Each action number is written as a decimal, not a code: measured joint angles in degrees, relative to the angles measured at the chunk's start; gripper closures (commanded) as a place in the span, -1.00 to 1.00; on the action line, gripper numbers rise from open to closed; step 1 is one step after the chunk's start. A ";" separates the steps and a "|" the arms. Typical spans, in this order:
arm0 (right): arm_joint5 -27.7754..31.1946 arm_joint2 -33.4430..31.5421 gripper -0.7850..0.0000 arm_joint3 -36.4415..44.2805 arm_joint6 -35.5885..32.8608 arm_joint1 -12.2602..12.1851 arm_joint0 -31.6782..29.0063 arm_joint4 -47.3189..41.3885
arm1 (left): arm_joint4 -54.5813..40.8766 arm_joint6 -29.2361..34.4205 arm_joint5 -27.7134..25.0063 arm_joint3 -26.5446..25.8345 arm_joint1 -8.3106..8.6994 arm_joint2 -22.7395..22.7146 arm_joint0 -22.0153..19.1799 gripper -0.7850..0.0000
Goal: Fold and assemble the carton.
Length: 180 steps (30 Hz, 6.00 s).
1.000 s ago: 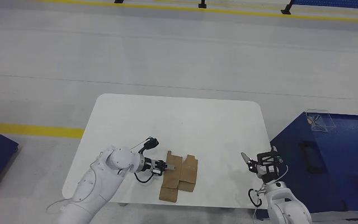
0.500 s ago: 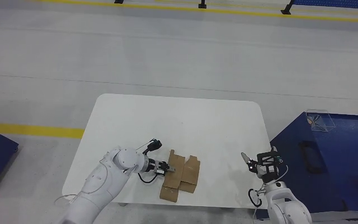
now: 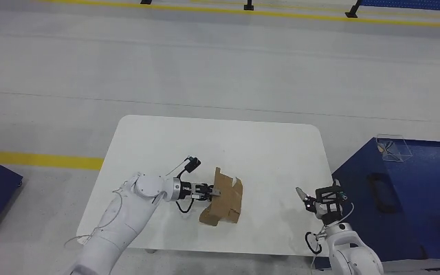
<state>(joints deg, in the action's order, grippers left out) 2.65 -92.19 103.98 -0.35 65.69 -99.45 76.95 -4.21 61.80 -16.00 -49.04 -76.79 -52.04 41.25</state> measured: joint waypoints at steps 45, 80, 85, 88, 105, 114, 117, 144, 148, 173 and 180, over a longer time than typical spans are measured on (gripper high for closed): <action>33.34 22.99 1.00 -29.39 -67.96 -7.94 31.18 -108.60 | -3.44 -1.32 5.78 -42.96 7.75 -15.17 24.06 1.00; 36.48 22.44 1.00 -29.67 -64.81 -9.92 30.83 -107.11 | 2.98 -8.50 10.44 -36.64 10.22 -24.82 25.51 -1.00; 36.48 22.44 1.00 -29.67 -64.81 -9.92 30.83 -107.11 | 2.98 -8.50 10.44 -36.64 10.22 -24.82 25.51 -1.00; 36.48 22.44 1.00 -29.67 -64.81 -9.92 30.83 -107.11 | 2.98 -8.50 10.44 -36.64 10.22 -24.82 25.51 -1.00; 34.56 20.76 1.00 -19.73 -62.01 -10.29 29.08 -104.64 | 2.98 -8.50 10.44 -36.64 10.22 -24.82 25.51 -1.00; 26.19 14.35 1.00 -0.05 -63.50 -11.25 28.89 -114.81 | 2.98 -8.50 10.44 -36.64 10.22 -24.82 25.51 -1.00; 22.97 13.64 1.00 3.08 -63.83 -11.23 30.48 -118.39 | 2.98 -8.50 10.44 -36.64 10.22 -24.82 25.51 -1.00; -15.55 18.31 1.00 -10.33 -83.22 -9.04 26.06 -177.61 | 2.98 -8.50 10.44 -36.64 10.22 -24.82 25.51 -1.00; -30.34 26.56 1.00 -11.78 -76.31 -7.47 26.72 -193.14 | 2.98 -8.50 10.44 -36.64 10.22 -24.82 25.52 -1.00; -32.41 31.35 1.00 -26.84 -73.95 0.85 30.77 -190.04 | 2.98 -8.50 10.44 -36.64 10.22 -24.82 25.51 -1.00; -5.70 15.01 1.00 -27.85 -87.82 -2.09 28.28 -164.47 | 2.98 -8.50 10.44 -36.64 10.22 -24.82 25.51 -1.00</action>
<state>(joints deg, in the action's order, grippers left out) -3.05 -77.18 76.13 -88.17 63.60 -71.17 -87.51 -1.22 53.30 -5.56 -85.68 -66.57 -76.86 66.76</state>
